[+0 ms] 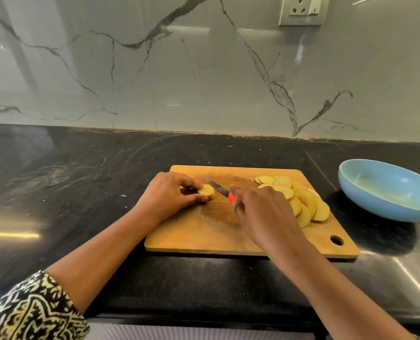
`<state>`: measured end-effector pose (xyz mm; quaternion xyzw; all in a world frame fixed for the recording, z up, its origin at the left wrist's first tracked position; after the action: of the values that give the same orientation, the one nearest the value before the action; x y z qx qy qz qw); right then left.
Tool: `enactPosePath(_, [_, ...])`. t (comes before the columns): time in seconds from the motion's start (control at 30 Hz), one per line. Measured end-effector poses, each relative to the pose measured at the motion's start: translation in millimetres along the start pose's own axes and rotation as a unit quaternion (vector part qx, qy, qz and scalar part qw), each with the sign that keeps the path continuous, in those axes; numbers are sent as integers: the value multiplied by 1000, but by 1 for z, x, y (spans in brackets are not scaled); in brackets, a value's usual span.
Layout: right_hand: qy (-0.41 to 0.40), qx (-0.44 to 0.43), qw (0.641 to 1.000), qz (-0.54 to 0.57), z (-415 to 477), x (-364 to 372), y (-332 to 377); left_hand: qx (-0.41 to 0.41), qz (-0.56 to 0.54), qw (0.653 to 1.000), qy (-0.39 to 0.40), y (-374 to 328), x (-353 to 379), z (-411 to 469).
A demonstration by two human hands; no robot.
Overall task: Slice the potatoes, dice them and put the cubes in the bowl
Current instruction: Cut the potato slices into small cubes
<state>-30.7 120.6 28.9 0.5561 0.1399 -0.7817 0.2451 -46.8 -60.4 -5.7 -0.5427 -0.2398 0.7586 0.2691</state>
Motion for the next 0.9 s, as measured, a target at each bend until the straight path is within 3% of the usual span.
enactPosePath(0.6, [-18,-58,996,-63,-5,7,9,-13,-10,1000,-3,0,1,1])
enactPosePath(0.7, [20,-83,993,-77,-1,15,20,-6,-3,1000,-10,-1,1,2])
enactPosePath(0.9, [33,-80,996,-14,-11,16,8,-2,25,1000,-14,-2,2,1])
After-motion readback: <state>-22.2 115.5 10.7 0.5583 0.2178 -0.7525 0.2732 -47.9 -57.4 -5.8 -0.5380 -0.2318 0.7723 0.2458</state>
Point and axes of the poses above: each hand's wrist, its own z-axis towards the middle knuckle, its own x-axis out of the palm, y = z × x, the point moved 6 cm from there along z, towards the middle knuckle, and after that the axes turned 8 degrees about -z, right-handed, at the moved point
